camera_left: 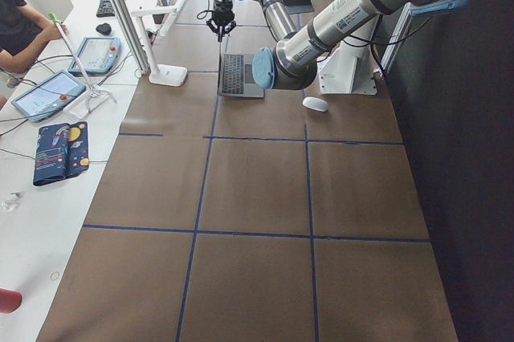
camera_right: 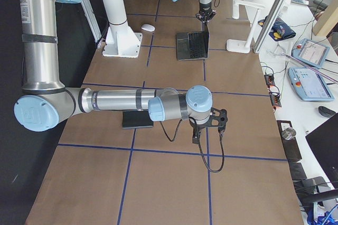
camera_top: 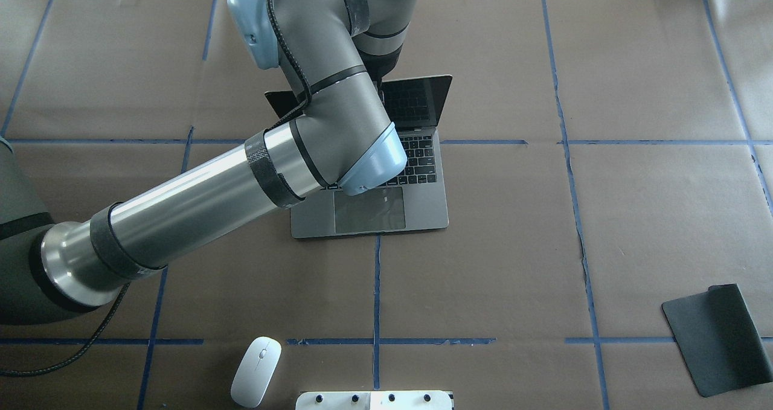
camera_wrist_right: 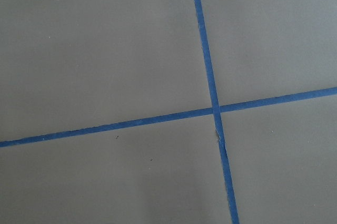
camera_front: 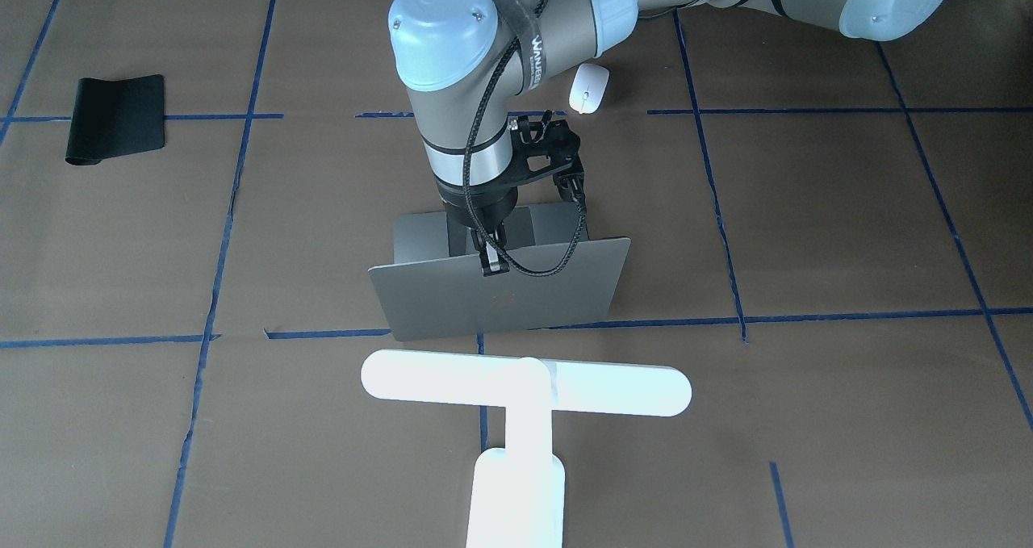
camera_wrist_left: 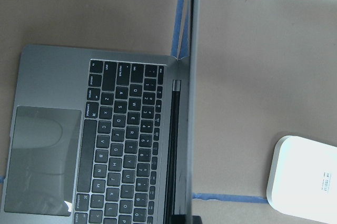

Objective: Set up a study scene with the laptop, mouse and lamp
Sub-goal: 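Carry the open laptop with the left gripper to the table center near the lamp, then release the laptop and draw the left gripper back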

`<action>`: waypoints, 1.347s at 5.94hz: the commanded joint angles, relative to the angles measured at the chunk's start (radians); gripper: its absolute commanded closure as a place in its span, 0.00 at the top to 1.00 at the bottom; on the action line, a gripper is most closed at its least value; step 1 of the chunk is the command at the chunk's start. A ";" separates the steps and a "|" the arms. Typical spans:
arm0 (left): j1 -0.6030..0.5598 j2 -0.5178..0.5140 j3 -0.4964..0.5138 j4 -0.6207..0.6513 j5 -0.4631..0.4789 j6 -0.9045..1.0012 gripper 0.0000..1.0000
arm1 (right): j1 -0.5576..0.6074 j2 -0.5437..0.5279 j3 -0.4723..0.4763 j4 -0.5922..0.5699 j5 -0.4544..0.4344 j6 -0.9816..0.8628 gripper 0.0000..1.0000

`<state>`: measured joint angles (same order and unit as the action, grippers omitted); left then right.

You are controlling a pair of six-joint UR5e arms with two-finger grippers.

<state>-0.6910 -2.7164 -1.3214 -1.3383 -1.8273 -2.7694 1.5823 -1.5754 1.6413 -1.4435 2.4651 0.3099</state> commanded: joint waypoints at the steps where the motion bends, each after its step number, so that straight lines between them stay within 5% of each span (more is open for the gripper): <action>1: 0.001 0.000 0.013 -0.021 0.000 0.001 0.02 | -0.001 0.000 0.002 0.000 0.000 0.000 1.00; 3: 0.001 0.006 0.010 -0.032 0.000 0.026 0.97 | -0.001 0.000 0.002 0.002 0.002 0.000 1.00; 5: -0.005 0.030 -0.062 0.007 0.000 0.158 1.00 | -0.002 0.000 0.006 0.000 0.002 -0.003 1.00; 8: -0.040 0.332 -0.578 0.151 -0.079 0.544 1.00 | -0.021 -0.002 0.017 0.002 -0.005 0.001 1.00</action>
<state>-0.7132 -2.4797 -1.7522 -1.2143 -1.8593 -2.3477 1.5706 -1.5759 1.6559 -1.4413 2.4649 0.3088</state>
